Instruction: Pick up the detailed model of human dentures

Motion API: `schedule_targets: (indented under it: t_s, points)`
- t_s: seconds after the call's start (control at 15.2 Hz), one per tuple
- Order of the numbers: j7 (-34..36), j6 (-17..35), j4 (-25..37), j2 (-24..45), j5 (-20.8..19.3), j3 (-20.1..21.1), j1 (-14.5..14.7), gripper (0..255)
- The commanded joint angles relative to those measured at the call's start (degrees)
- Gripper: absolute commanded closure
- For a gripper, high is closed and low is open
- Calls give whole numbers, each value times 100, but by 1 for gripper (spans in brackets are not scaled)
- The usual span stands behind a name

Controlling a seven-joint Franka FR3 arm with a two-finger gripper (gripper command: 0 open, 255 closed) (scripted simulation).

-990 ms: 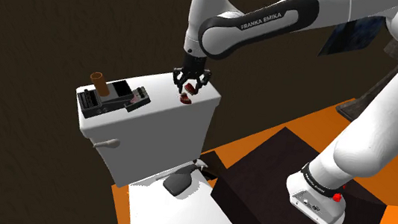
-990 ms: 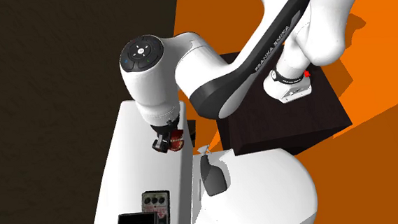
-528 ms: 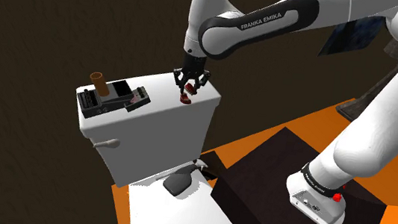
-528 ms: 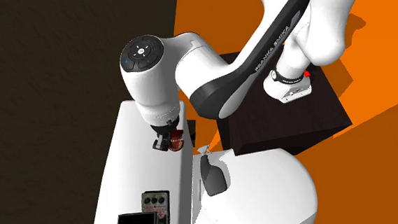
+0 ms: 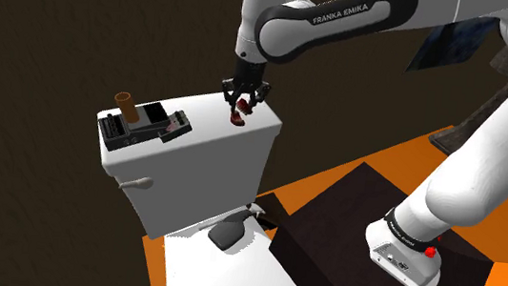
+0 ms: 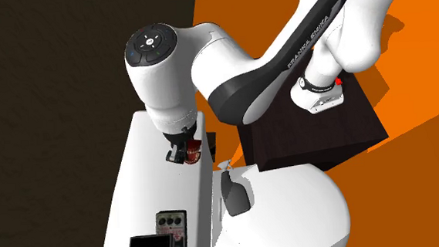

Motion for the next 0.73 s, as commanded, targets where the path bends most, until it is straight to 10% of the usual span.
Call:
schedule_targets:
  t_s: [0.0, 0.66]
  points:
    - [-21, -141, 93, -48, 21, -6, -9, 255]
    - [-47, -748, 542, -219, 83, -16, -24, 255]
